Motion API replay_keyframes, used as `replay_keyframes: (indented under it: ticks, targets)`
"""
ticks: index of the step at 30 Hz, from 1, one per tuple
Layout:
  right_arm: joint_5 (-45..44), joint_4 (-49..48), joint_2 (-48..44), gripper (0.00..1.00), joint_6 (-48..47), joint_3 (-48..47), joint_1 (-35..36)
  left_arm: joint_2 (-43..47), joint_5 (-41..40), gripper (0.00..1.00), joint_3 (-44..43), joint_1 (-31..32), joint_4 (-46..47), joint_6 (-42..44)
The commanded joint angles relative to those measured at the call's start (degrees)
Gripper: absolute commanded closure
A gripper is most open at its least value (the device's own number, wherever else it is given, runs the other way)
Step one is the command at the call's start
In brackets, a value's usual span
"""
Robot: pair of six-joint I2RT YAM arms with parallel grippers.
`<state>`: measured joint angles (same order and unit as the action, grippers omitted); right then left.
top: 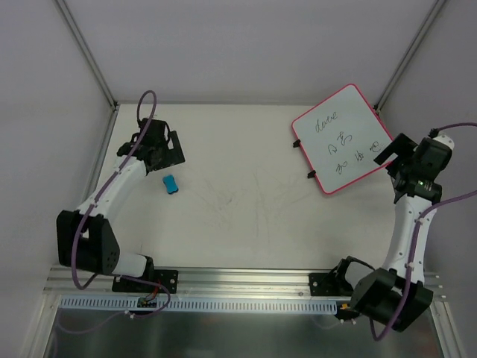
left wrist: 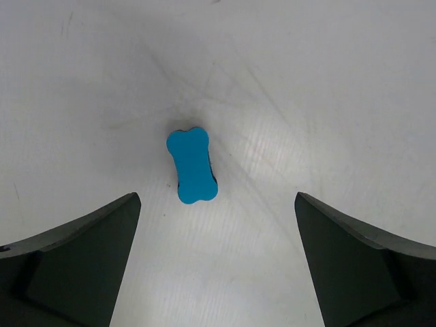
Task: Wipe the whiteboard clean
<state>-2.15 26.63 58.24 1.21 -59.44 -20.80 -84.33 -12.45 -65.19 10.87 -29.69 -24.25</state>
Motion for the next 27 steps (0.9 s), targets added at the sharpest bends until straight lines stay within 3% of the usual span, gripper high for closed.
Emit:
replay_keyframes:
  ticks: [1,7,14,27]
  targets:
    - [13.71,-7.37,4.50,0.01,-0.77,-1.03,-7.92,9.42,2.69,0.01,2.43,-0.06,-1.42,5.17]
    - [22.97,-19.40,14.25,0.01,-3.49,1.07,-10.49,17.70,2.69,0.01,7.52,-0.06,-0.19,8.95]
    - [32.55,-24.96,24.88,0.17,-8.33,0.12,-11.11,18.33,-0.73,0.01,13.06,-0.06,3.06,8.96]
    - [45.65,-31.73,28.25,0.40,-10.79,4.24,-12.51,15.17,-5.65,0.01,13.25,-0.06,4.38,10.89]
